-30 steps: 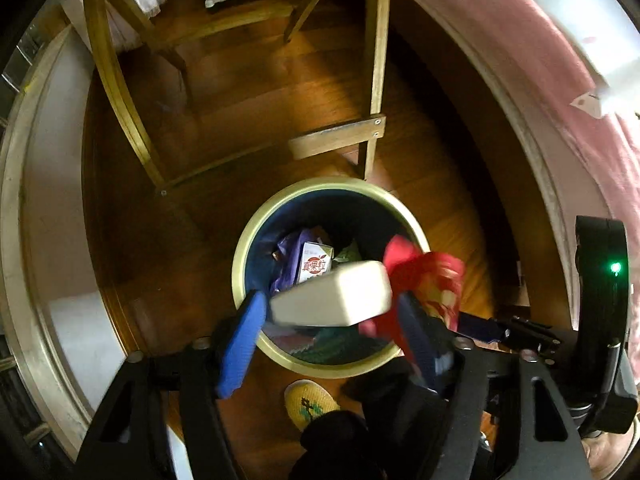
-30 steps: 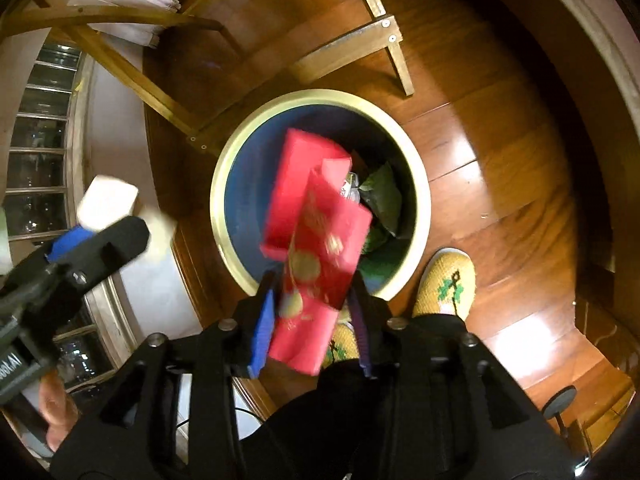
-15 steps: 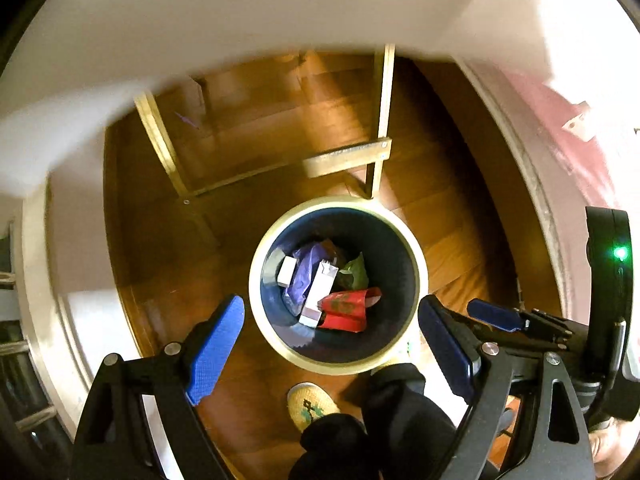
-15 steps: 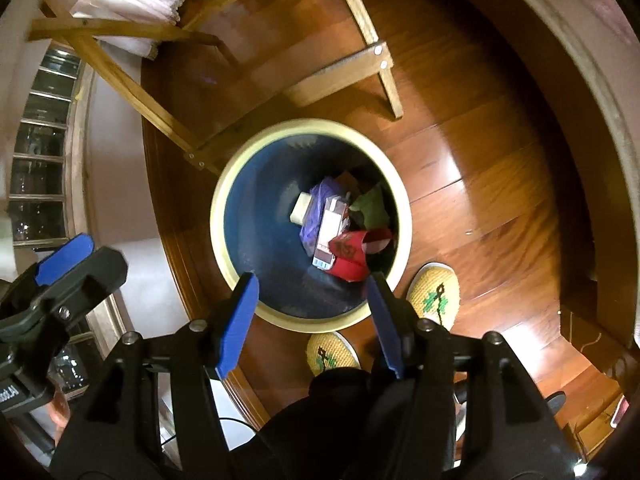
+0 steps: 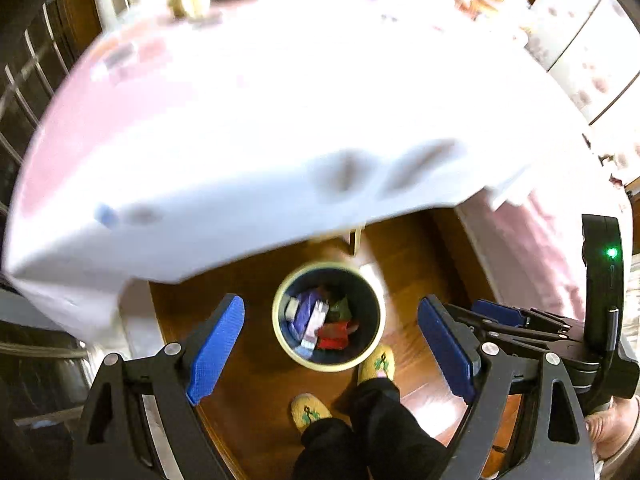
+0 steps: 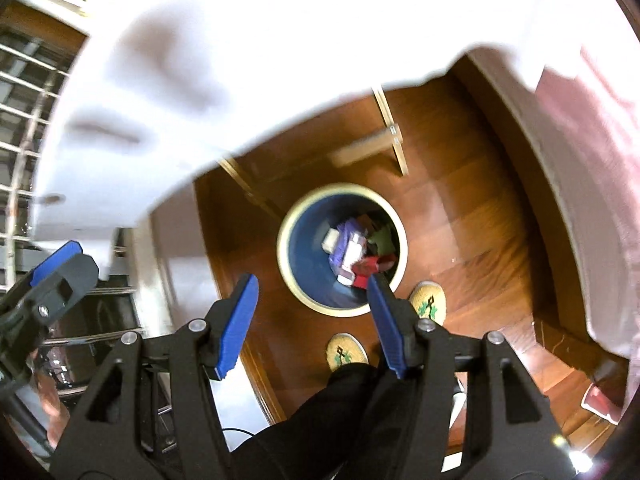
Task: Collect trash
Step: 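Raise both tools back toward the table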
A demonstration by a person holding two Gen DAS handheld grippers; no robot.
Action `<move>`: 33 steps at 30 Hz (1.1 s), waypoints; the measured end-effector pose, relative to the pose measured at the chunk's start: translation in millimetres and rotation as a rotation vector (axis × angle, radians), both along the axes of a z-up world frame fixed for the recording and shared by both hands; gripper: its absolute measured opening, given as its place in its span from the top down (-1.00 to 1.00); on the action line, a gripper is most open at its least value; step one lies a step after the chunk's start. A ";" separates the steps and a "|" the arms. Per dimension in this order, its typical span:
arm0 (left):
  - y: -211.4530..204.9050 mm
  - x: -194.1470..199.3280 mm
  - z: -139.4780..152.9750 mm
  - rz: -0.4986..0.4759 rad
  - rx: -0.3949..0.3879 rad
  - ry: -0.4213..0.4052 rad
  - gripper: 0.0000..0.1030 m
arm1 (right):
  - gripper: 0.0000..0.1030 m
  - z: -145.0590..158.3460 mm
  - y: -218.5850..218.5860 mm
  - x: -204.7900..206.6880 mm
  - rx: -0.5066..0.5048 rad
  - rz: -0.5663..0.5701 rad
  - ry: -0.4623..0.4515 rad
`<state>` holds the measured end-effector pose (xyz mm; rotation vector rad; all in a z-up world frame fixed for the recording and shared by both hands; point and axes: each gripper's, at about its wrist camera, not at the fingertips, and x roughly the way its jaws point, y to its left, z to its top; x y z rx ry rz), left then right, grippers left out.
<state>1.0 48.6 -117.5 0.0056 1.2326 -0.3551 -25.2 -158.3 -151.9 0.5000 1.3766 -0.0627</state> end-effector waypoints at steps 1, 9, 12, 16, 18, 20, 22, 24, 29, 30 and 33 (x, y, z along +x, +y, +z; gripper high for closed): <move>4.1 -0.1 18.1 0.000 -0.003 -0.024 -0.74 | -0.05 13.6 2.3 1.6 -0.004 0.005 -0.015; 35.7 6.5 126.3 0.017 0.010 -0.166 -0.74 | -0.05 136.2 23.2 27.4 -0.054 0.094 -0.196; 48.3 13.7 163.6 0.056 0.004 -0.210 -0.74 | -0.05 177.1 28.2 42.6 -0.075 0.131 -0.270; 56.0 22.6 202.5 0.093 0.004 -0.269 -0.74 | -0.05 216.8 30.1 64.9 -0.076 0.175 -0.348; 53.6 28.5 219.4 0.107 0.014 -0.299 -0.74 | -0.05 232.8 32.2 74.6 -0.074 0.205 -0.374; 49.7 34.5 233.6 0.122 0.022 -0.321 -0.74 | -0.05 246.3 32.5 89.1 -0.075 0.252 -0.404; 44.9 41.4 246.3 0.143 0.026 -0.339 -0.74 | -0.05 253.4 36.1 102.3 -0.075 0.293 -0.427; 39.1 48.3 256.9 0.168 0.032 -0.356 -0.74 | -0.05 261.0 39.1 116.7 -0.076 0.341 -0.450; 23.6 64.6 269.3 0.235 0.042 -0.367 -0.74 | -0.05 274.6 42.5 155.2 -0.076 0.463 -0.499; 21.9 68.3 270.6 0.257 0.044 -0.368 -0.74 | -0.05 277.1 42.7 163.6 -0.075 0.487 -0.513; 18.0 82.0 268.8 0.306 0.061 -0.368 -0.74 | -0.05 281.7 45.3 184.7 -0.092 0.539 -0.540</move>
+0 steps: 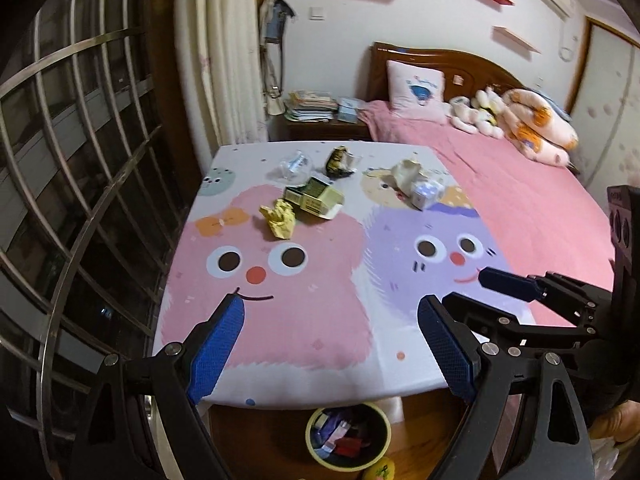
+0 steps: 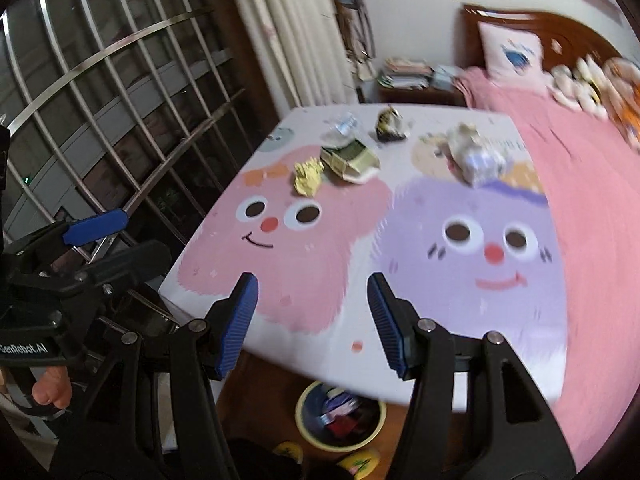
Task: Collect trash
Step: 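Raise both tools back toward the table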
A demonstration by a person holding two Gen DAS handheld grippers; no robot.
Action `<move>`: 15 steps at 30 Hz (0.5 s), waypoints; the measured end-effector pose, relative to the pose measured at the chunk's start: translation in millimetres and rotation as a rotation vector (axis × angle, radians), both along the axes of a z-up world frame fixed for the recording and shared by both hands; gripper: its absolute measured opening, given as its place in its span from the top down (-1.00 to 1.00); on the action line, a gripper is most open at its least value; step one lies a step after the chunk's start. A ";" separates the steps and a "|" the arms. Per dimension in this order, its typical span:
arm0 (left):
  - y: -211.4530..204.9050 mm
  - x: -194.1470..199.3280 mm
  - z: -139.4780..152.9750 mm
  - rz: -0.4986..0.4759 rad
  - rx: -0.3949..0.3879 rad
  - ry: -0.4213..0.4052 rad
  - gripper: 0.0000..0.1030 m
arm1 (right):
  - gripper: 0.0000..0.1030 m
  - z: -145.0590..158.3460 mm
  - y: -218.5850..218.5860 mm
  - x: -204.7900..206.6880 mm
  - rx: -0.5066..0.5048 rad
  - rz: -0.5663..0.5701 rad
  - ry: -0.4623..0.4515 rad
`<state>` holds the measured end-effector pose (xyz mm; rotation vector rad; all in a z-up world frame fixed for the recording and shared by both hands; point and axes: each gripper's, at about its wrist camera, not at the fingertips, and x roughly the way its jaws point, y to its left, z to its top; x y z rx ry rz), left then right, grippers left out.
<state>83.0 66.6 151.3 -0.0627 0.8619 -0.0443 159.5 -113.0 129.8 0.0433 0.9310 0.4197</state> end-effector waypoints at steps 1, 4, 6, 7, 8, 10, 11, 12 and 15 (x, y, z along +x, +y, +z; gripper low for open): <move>0.3 6.7 -1.2 0.016 0.003 0.005 -0.74 | -0.05 0.5 0.9 5.1 -0.002 0.007 -0.005; 5.8 24.3 -3.7 0.052 0.003 0.021 -0.74 | -0.05 0.1 5.2 27.1 -0.011 0.031 -0.026; 13.4 40.1 -9.8 0.078 0.003 0.031 -0.74 | -0.05 -3.4 11.2 42.7 -0.023 0.044 -0.034; 18.0 49.4 -12.9 0.088 0.000 0.041 -0.74 | -0.05 -5.7 14.8 51.5 -0.031 0.051 -0.037; 23.1 57.6 -17.3 0.097 -0.008 0.051 -0.74 | -0.05 -8.8 18.7 61.6 -0.042 0.055 -0.040; 36.5 80.8 -27.6 0.109 -0.040 0.074 -0.71 | -0.05 -14.6 27.2 79.4 -0.061 0.057 -0.042; 43.4 93.7 -33.6 0.108 -0.053 0.084 -0.64 | -0.05 -18.9 32.1 89.8 -0.075 0.060 -0.043; 49.6 105.8 -39.9 0.105 -0.061 0.093 -0.61 | -0.05 -22.1 37.0 98.1 -0.090 0.061 -0.046; 70.3 147.2 -59.5 0.088 -0.080 0.137 -0.61 | -0.05 -38.5 55.6 129.7 -0.166 0.053 -0.065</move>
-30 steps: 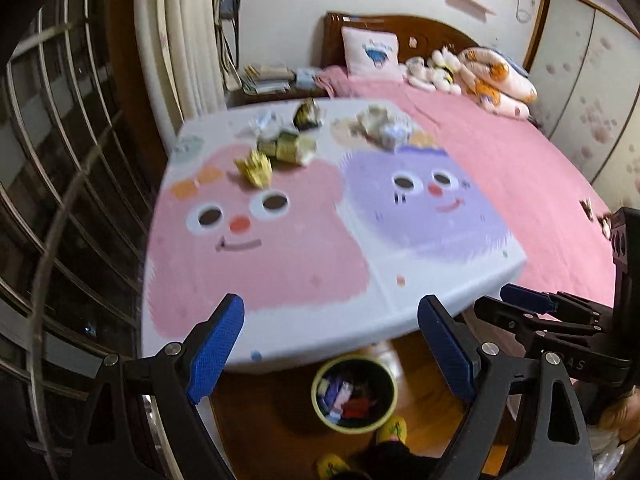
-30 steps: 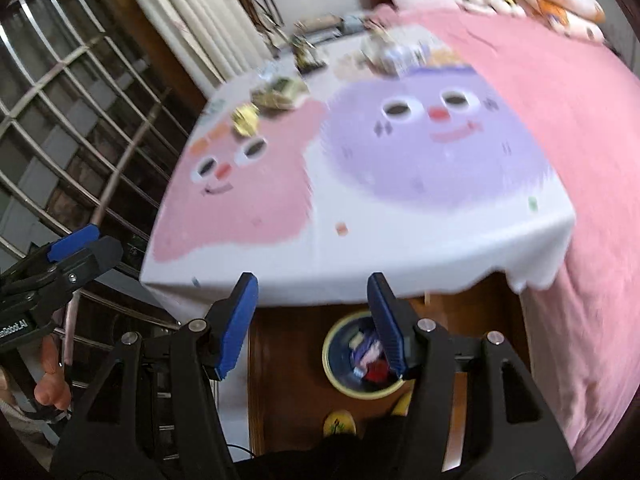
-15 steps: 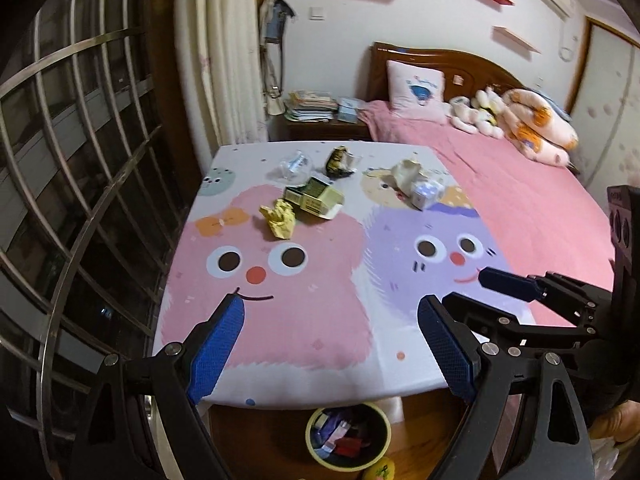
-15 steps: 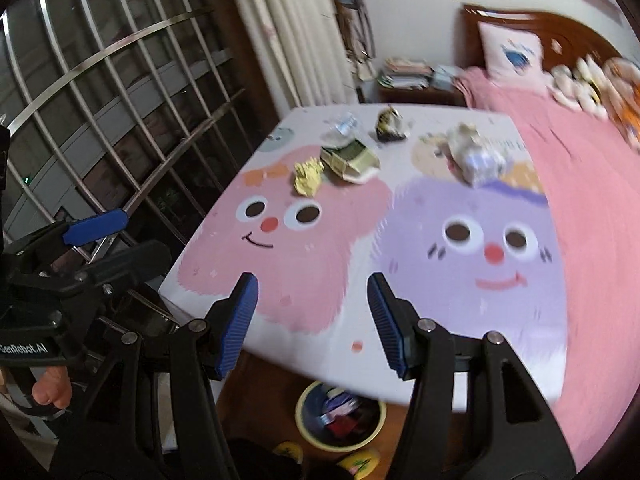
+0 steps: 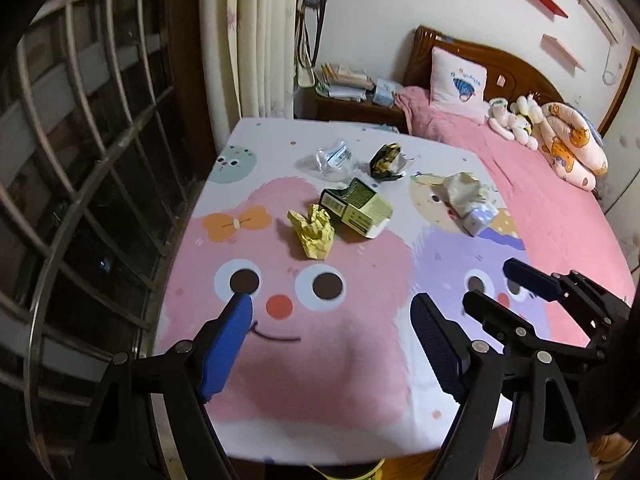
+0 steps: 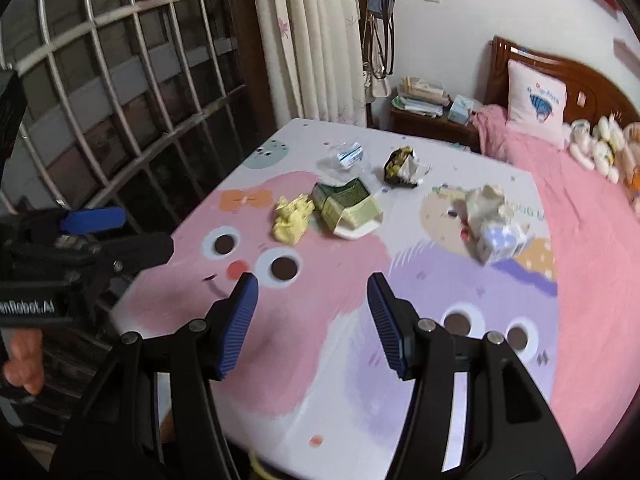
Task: Collect trash
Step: 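Raise both tools back toward the table, then grasp the green box with the right tool while the left tool grasps the yellow crumpled paper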
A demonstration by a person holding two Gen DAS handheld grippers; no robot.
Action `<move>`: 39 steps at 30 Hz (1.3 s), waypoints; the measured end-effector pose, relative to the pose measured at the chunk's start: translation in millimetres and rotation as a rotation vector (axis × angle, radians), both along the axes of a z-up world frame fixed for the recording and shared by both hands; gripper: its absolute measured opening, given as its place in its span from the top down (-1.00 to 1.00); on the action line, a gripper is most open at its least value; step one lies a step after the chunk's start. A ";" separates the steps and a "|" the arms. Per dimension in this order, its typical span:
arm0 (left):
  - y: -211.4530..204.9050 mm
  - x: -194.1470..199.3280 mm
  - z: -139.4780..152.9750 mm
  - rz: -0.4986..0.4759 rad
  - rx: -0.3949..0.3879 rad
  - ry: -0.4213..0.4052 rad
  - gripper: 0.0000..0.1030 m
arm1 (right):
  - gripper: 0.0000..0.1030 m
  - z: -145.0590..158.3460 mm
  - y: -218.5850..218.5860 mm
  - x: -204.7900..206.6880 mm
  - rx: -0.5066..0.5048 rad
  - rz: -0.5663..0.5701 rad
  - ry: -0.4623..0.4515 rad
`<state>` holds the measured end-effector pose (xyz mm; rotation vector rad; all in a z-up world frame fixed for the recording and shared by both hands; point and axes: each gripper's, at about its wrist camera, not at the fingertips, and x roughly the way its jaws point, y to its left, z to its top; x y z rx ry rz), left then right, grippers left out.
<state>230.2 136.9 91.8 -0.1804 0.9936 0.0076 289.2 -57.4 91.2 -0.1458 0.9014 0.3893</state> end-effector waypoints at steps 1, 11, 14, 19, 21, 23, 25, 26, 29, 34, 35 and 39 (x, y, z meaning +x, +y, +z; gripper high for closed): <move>6.1 12.8 -7.1 -0.009 -0.010 0.018 -0.61 | -0.05 -4.8 4.7 6.3 -0.014 -0.003 0.003; 57.8 137.6 -96.1 -0.088 -0.054 0.159 -0.60 | -0.05 -107.2 55.7 117.7 -0.196 -0.045 0.085; 65.8 160.3 -121.7 -0.102 -0.067 0.199 -0.60 | -0.05 -137.3 67.5 139.2 -0.245 -0.032 0.099; 72.3 178.6 -147.3 -0.121 -0.083 0.236 -0.60 | -0.05 -176.6 87.5 165.1 -0.321 0.004 0.105; 72.9 183.0 -153.4 -0.130 -0.088 0.244 -0.60 | -0.05 -186.5 93.7 171.3 -0.346 0.021 0.097; 73.0 185.2 -156.4 -0.138 -0.092 0.252 -0.60 | -0.04 -198.3 98.7 178.0 -0.378 0.037 0.085; 72.7 187.3 -159.2 -0.144 -0.099 0.262 -0.60 | 0.25 -204.5 98.3 183.4 -0.378 0.039 0.086; 72.7 188.6 -160.4 -0.146 -0.102 0.265 -0.60 | 0.38 -204.3 96.2 184.3 -0.376 0.035 0.087; 70.9 192.9 -163.1 -0.151 -0.109 0.272 -0.60 | 0.46 -201.3 87.5 191.2 -0.318 0.009 0.084; 64.9 203.0 -169.8 -0.149 -0.130 0.297 -0.60 | 0.52 -194.7 68.0 198.8 -0.216 -0.051 0.119; 62.3 205.5 -171.7 -0.149 -0.134 0.303 -0.60 | 0.52 -194.0 63.5 200.0 -0.199 -0.065 0.127; 47.0 216.6 -179.8 -0.166 -0.132 0.329 -0.56 | 0.54 -189.1 46.7 200.3 -0.134 -0.123 0.156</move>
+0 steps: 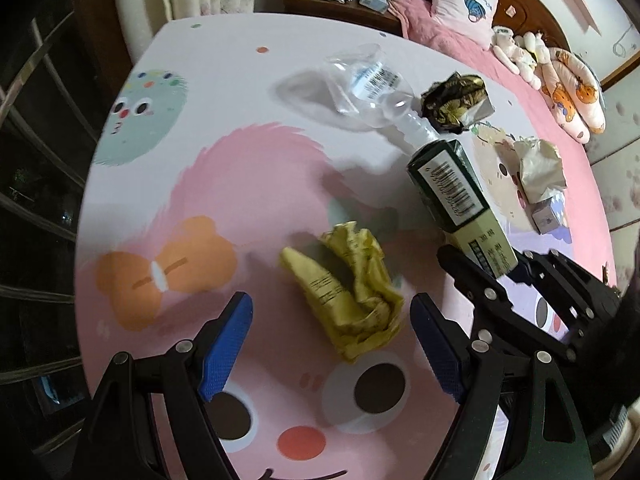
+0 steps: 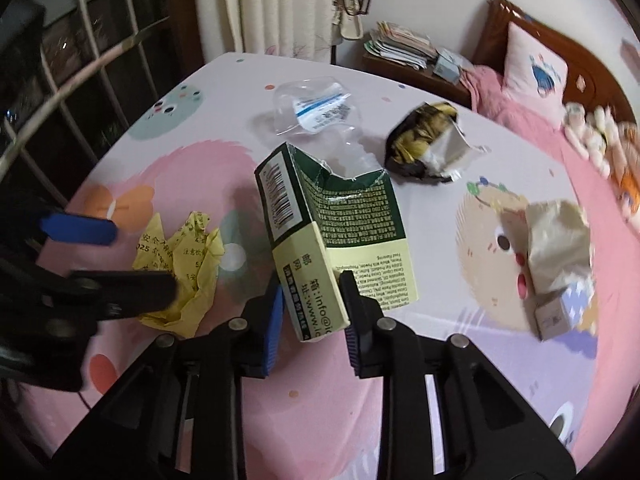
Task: Collect trash
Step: 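Grasp the green box with the right tool while the left tool grasps the yellow crumpled paper, then carry the yellow paper and green box down over the bin with both tools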
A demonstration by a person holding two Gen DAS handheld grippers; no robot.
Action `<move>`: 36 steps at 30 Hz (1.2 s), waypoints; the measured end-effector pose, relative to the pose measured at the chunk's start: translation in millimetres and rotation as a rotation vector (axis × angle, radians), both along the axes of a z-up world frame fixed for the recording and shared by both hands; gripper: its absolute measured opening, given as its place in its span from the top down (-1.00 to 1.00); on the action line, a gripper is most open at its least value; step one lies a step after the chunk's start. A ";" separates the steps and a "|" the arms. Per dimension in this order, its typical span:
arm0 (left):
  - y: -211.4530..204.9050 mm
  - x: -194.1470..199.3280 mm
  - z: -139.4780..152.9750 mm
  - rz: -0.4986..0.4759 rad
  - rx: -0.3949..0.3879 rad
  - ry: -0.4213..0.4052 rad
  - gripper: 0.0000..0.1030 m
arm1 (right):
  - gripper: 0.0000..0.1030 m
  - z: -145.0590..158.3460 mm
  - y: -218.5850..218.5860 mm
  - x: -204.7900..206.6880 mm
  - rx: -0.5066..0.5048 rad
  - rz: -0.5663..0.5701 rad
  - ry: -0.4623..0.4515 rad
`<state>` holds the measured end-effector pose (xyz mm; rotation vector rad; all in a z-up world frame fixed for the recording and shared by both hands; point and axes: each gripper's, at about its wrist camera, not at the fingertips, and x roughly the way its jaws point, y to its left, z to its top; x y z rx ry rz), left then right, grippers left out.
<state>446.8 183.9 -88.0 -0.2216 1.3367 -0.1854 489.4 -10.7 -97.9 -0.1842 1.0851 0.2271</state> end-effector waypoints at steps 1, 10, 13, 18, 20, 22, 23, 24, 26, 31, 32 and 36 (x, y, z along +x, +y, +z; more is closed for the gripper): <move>-4.5 2.7 -2.4 -0.007 0.005 0.005 -0.52 | 0.54 1.5 -3.4 -1.8 0.009 -0.014 0.003; -24.6 17.6 -18.7 -0.040 -0.002 0.033 0.26 | 0.60 25.0 -22.2 -40.8 0.099 -0.145 0.033; -32.0 14.9 -17.3 -0.068 -0.004 0.021 0.36 | 0.62 33.5 -32.6 -54.1 0.157 -0.209 0.052; -47.8 -10.8 5.6 -0.123 0.033 -0.058 0.38 | 0.62 50.7 -56.7 -89.3 0.265 -0.309 0.084; -56.4 -26.3 18.6 -0.142 0.054 -0.094 0.38 | 0.62 62.4 -65.6 -112.1 0.295 -0.320 0.079; -67.2 -47.0 33.3 -0.155 0.069 -0.132 0.38 | 0.62 72.5 -72.7 -132.2 0.315 -0.317 0.076; -71.2 -56.0 38.3 -0.158 0.073 -0.143 0.38 | 0.62 77.7 -75.9 -144.0 0.323 -0.311 0.074; -75.3 -69.6 45.3 -0.158 0.077 -0.159 0.38 | 0.62 82.1 -78.8 -152.2 0.329 -0.307 0.072; -81.2 -96.1 57.5 -0.149 0.087 -0.185 0.38 | 0.62 94.3 -87.3 -180.8 0.351 -0.284 0.062; -105.9 -180.0 82.5 -0.103 0.101 -0.231 0.38 | 0.62 118.2 -112.9 -254.5 0.398 -0.228 0.050; -112.5 -197.5 85.5 -0.095 0.103 -0.235 0.38 | 0.62 122.0 -119.0 -272.6 0.404 -0.213 0.047; -139.4 -263.1 89.3 -0.070 0.102 -0.244 0.38 | 0.62 131.0 -141.1 -335.0 0.413 -0.173 0.042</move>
